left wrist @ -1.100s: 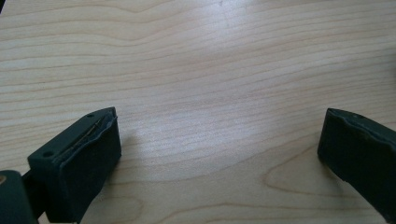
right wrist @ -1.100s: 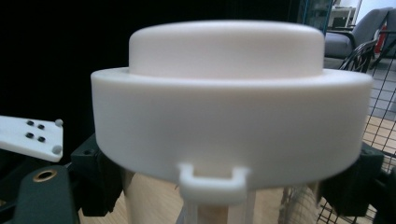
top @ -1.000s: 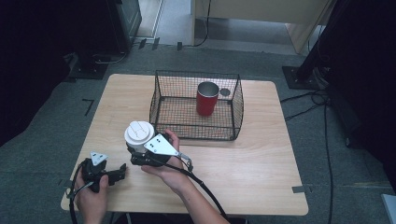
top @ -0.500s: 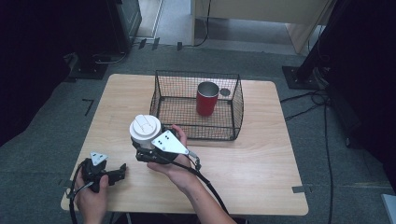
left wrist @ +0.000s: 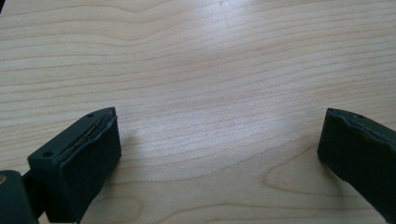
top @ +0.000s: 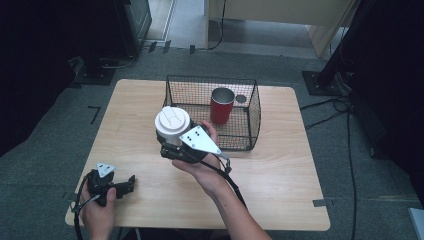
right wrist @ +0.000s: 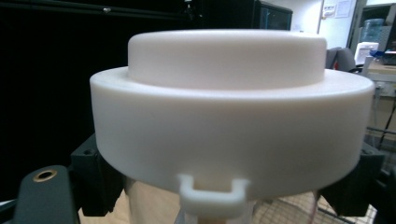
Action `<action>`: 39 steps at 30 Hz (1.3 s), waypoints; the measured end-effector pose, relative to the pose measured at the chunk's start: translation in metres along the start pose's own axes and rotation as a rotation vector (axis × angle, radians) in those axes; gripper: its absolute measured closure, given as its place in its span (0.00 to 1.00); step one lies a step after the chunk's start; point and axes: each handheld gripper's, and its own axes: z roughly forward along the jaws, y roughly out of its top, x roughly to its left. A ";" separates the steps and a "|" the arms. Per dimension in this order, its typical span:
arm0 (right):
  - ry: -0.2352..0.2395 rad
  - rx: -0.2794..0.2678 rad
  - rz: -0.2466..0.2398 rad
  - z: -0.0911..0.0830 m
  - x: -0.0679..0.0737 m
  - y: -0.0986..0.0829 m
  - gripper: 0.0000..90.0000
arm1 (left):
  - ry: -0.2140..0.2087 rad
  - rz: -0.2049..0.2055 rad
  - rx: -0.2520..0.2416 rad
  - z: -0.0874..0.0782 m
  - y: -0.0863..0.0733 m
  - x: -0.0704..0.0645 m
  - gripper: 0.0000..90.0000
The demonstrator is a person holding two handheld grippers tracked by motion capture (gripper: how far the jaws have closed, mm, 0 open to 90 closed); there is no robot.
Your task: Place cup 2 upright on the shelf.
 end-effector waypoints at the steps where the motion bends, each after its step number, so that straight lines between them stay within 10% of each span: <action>1: -0.004 -0.001 -0.001 0.000 -0.002 0.002 0.18 | 0.000 0.000 0.000 0.000 0.000 0.000 0.00; 39: -0.164 -0.043 0.031 0.047 -0.059 0.030 0.18 | 0.001 0.000 -0.003 0.000 0.000 0.000 0.00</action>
